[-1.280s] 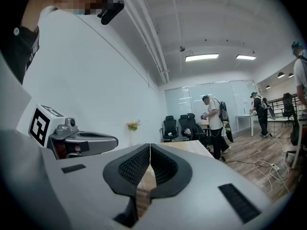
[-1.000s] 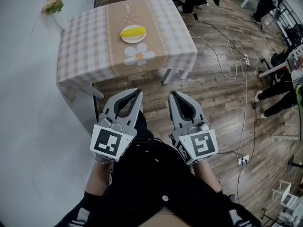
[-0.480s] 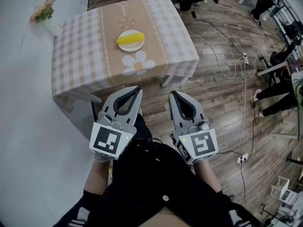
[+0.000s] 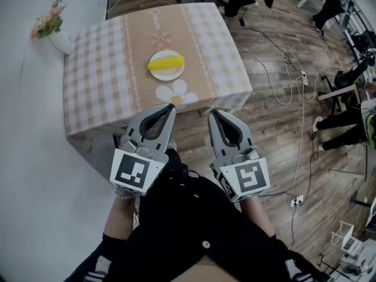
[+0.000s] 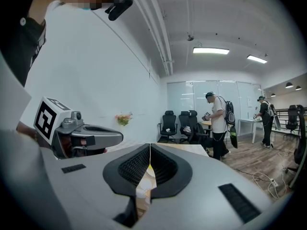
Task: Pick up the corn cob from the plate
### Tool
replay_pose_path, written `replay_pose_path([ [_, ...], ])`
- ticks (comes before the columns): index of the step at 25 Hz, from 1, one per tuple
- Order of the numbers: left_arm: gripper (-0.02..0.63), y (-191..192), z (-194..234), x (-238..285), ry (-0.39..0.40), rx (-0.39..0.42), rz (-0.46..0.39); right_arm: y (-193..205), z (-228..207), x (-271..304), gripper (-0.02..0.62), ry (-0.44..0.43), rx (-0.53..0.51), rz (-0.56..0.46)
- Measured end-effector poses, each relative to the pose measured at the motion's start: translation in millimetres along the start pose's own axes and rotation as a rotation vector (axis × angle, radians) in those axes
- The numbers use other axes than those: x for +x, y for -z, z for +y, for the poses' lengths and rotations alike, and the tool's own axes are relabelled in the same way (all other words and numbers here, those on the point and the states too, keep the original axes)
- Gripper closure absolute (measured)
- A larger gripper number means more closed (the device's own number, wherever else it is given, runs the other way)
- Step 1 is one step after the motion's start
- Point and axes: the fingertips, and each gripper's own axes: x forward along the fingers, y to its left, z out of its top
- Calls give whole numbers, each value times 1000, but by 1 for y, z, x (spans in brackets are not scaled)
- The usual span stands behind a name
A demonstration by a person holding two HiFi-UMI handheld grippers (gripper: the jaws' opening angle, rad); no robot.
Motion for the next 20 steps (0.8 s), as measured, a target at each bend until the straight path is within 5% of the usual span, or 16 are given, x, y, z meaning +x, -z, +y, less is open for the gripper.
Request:
replay_pose_path([
  [11,594,-2,91,46,-27,7,0,-20,-15,99,554,-22,-27,8],
  [20,594,8,116,60,-47,47,5,-14,-18,125,554,-30,-50,15],
])
